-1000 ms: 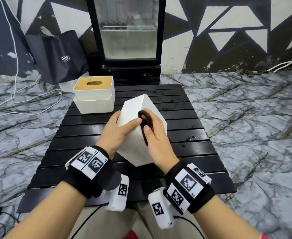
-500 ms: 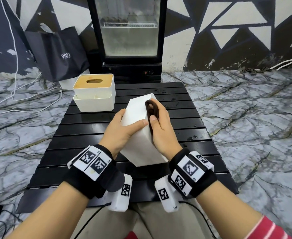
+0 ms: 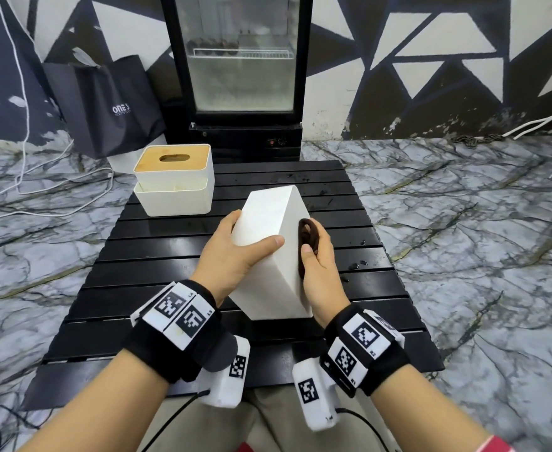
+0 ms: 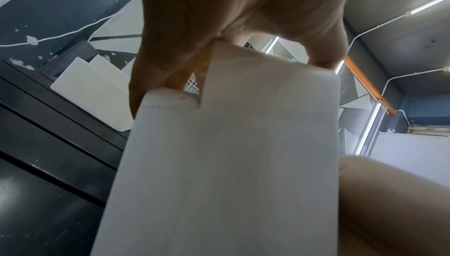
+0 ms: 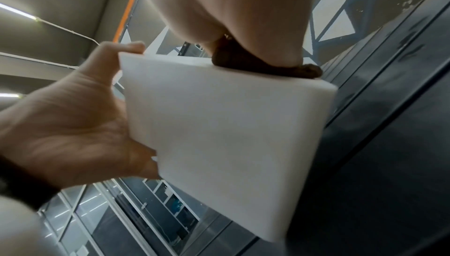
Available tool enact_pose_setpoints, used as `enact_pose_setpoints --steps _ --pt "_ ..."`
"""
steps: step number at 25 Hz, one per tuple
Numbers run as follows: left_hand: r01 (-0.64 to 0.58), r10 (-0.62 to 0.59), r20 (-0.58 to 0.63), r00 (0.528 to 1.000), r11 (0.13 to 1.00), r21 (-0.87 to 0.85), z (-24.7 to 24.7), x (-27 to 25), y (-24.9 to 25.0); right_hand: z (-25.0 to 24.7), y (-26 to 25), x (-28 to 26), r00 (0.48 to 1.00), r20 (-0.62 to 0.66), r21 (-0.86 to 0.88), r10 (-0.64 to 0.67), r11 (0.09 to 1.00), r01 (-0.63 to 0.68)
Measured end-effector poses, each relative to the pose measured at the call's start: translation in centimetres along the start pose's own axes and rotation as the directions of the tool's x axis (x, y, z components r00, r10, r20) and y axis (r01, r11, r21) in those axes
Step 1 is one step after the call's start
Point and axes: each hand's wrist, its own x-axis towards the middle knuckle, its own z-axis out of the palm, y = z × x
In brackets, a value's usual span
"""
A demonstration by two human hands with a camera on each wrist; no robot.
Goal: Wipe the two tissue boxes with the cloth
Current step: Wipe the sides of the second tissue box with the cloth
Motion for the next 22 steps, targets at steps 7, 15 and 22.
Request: enact_pose_setpoints --steps 7,15,22 --pt "-0.089 0.079 0.093 0.993 0.990 0.111 0.6 -0.8 0.9 0.7 -1.7 -0.2 0.996 -0.009 0.147 -0.087 0.985 0.087" --pt "-0.168 0.122 0.142 0.982 0.910 0.378 0.3 -1.2 0.6 -1.3 -3.0 0.2 0.987 -0.057 0.152 -0.147 0.976 0.154" --pt "-0.240 0.166 0.194 0.967 0.846 0.476 -0.2 -1.9 -0.4 -2.5 -5.2 0.3 0.914 0.266 -0.407 -0.306 0.824 0.394"
